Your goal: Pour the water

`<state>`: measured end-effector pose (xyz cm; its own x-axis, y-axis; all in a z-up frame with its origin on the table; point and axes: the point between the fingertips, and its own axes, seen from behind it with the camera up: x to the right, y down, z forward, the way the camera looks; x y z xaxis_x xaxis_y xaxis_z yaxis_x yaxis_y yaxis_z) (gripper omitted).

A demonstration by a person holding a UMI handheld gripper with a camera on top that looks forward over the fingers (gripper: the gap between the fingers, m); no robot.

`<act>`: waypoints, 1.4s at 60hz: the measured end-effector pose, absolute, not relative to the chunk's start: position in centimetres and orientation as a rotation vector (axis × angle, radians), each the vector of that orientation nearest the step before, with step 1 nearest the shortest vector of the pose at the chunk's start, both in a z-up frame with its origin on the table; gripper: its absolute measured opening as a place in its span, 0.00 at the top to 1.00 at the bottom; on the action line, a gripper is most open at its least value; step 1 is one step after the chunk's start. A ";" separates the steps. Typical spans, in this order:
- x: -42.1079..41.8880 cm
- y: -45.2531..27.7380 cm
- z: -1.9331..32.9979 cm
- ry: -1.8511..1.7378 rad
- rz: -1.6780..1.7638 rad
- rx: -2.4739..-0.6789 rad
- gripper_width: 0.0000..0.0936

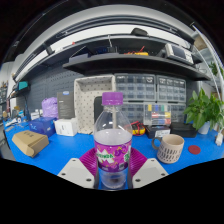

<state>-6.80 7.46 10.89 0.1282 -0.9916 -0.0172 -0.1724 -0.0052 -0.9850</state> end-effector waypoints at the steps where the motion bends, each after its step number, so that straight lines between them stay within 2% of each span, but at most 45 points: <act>1: -6.8 7.4 10.9 1.239 -1.022 -1.389 0.59; 10: -6.3 7.3 10.8 1.271 -0.981 -1.377 0.59; 14: -5.7 6.5 11.3 1.332 -0.921 -1.302 0.59; 45: 3.3 -0.3 15.1 1.755 -0.118 -0.344 0.59; 70: 5.6 -1.8 14.5 1.798 0.419 0.196 0.58; 77: 5.3 -2.3 14.5 1.804 0.460 0.244 0.58; 84: 5.1 -2.1 14.7 1.820 0.446 0.147 0.58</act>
<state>5.10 -2.11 14.65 -0.2962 0.3247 -0.8983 -0.1275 0.9186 0.3741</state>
